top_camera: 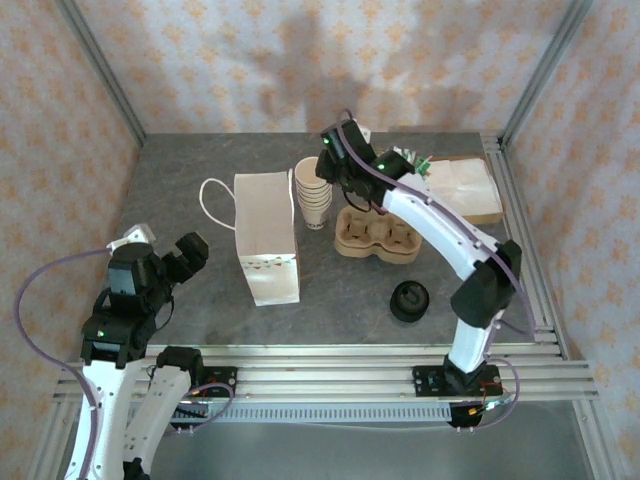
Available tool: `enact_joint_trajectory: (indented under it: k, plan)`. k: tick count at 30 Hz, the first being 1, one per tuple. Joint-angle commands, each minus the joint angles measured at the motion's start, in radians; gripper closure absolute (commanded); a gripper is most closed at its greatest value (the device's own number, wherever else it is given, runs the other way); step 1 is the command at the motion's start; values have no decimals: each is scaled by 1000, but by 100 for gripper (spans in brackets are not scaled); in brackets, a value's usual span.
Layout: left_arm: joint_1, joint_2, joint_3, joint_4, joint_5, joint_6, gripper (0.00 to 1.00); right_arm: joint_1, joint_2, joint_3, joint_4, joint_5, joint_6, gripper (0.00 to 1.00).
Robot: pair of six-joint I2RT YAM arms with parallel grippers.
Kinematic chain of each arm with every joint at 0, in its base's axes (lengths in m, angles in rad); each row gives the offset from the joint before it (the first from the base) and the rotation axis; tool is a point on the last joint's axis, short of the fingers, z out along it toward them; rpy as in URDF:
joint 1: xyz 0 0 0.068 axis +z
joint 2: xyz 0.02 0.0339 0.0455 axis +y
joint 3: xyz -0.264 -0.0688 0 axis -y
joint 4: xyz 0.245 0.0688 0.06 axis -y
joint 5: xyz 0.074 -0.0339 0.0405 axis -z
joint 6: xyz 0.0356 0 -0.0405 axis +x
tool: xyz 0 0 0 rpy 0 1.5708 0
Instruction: Pack the takeout coffee
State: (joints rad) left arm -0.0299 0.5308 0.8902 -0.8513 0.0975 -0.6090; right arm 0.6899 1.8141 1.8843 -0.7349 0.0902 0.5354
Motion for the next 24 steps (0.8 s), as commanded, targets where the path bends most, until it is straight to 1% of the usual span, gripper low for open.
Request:
enact_joint_trajectory:
  k: [1, 3, 11, 13, 17, 18, 24]
  plan:
    - [3, 3, -4, -26, 5, -3, 0, -16, 65, 82, -43, 53, 5, 56]
    - [3, 3, -3, -26, 4, -3, 0, -22, 105, 119, -56, 52, 5, 59]
    - [2, 3, -8, -17, -4, -6, 0, -25, 196, 197, -84, 85, 12, 60]
    - [4, 9, -8, -17, -5, -5, 0, -26, 212, 208, -95, 86, 13, 64]
    - [3, 11, -14, -15, -11, -8, 0, -26, 223, 208, -94, 91, 16, 65]
    - [2, 11, -17, -14, -10, -8, 0, -26, 224, 206, -90, 86, 12, 67]
    - [2, 11, -21, -7, -13, -14, 1, -26, 226, 196, -90, 75, 12, 68]
